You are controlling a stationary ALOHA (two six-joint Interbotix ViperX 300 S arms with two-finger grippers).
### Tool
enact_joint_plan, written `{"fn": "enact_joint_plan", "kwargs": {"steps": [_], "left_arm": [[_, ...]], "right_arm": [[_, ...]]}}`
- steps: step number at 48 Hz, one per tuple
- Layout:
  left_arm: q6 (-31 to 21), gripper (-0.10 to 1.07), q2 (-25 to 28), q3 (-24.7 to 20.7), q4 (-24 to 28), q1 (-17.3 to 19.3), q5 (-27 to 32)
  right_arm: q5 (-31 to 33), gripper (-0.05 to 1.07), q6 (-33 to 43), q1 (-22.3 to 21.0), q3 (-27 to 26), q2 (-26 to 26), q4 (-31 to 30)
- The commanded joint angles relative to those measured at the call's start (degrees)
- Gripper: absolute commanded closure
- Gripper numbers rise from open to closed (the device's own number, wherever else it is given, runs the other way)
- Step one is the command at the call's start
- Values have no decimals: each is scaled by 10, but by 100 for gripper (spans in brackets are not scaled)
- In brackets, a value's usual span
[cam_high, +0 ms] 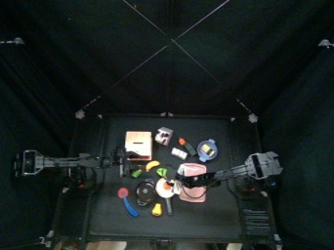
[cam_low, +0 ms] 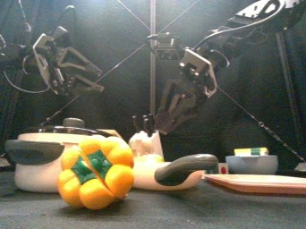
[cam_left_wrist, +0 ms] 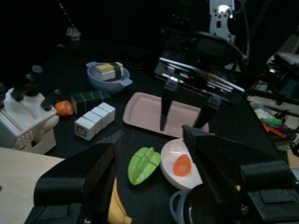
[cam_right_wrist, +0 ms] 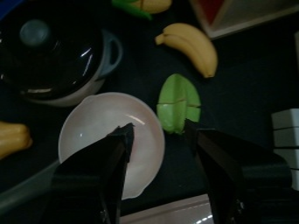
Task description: Grab starfruit
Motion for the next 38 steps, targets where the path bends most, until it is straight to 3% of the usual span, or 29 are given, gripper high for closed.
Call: {"fn": "enact_joint_plan", "kwargs": {"steps": [1, 16, 38], "left_arm": [[1, 6, 0, -9, 0, -1, -2], [1, 6, -1, -7, -1, -2, -2], [1, 6, -1, -4, 0, -2, -2]], "right_arm": [[0, 17, 0, -26, -17, -33, 25], [4, 17, -1, -62, -46, -11, 44], [55, 16, -7, -61, -92, 63, 54]]}}
